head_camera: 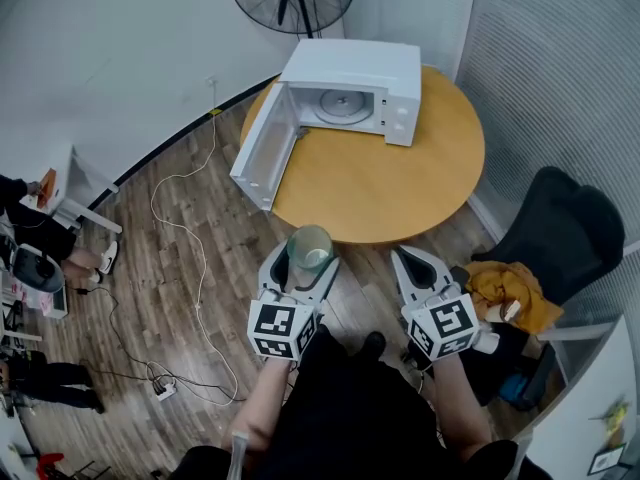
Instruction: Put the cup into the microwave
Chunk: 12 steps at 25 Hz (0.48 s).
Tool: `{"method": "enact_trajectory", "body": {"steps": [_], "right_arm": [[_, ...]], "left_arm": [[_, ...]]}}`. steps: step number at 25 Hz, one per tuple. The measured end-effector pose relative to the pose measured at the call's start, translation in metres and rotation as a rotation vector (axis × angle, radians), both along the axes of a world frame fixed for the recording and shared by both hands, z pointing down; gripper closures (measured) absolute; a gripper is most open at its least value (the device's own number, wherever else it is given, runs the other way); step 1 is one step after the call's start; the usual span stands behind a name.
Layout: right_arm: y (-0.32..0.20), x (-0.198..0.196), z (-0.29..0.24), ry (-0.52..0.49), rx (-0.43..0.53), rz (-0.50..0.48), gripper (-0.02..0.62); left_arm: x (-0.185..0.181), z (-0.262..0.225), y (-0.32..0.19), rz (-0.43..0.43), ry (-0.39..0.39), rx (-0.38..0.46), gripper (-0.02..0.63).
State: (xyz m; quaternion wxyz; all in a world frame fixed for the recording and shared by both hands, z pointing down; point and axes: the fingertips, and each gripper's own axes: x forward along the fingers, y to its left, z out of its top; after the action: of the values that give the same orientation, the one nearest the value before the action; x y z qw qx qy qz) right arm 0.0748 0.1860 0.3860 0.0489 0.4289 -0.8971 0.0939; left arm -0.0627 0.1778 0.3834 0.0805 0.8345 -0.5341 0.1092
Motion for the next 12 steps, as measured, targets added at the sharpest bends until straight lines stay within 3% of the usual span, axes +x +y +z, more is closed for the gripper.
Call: {"method": "enact_trajectory", "body": {"steps": [12], "right_arm": [[-0.023, 0.001, 0.012, 0.01, -0.054, 0.0, 0.586]], "left_arm": [[0.006, 0.009, -0.026, 0.014, -0.019, 0.012, 0.253]]}}
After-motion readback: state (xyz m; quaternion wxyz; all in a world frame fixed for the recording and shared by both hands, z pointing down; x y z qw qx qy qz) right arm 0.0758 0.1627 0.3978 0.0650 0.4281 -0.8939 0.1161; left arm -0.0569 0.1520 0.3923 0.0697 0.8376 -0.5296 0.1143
